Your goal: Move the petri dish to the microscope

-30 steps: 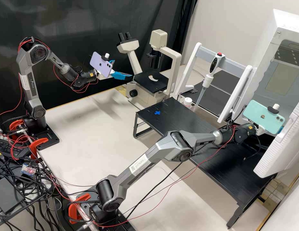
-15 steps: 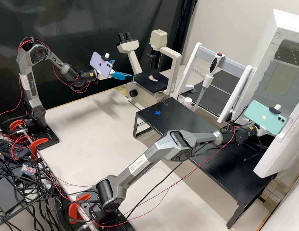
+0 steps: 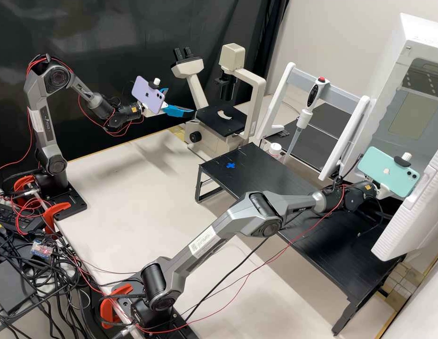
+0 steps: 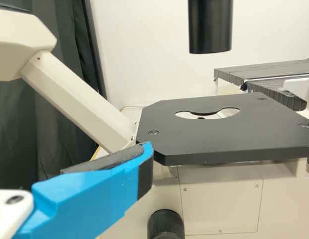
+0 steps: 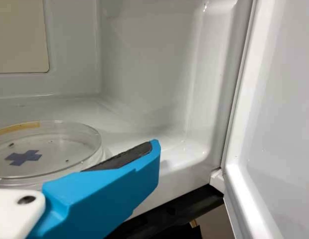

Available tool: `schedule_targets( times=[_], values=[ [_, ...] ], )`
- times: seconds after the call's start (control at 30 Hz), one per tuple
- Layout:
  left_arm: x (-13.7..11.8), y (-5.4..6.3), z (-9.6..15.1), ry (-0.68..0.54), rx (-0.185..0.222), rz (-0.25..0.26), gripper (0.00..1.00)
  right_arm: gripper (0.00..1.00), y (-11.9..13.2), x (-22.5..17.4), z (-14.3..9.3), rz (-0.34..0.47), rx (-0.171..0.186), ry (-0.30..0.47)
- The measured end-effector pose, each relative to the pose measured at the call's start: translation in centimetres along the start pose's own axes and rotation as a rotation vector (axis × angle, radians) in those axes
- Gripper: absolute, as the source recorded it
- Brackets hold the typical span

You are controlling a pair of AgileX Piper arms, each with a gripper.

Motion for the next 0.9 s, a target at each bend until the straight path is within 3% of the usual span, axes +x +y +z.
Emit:
schedule_targets(
  times=[0.23,0.27,0.9],
  values=[
    [0.00,0.00,0.00,0.000,0.000,0.000,1.00,1.00,-0.05,0.03,-0.33,0.002,0.007,0.007],
    [0.00,0.00,0.00,0.000,0.000,0.000,1.00,0.00,-0.05,0.03,-0.33,0.002,0.007,0.007],
    [0.00,0.00,0.00,0.000,0.000,0.000,1.00,0.00,-0.17,0.07,-0.68,0.000,0.006,0.009]
  ],
)
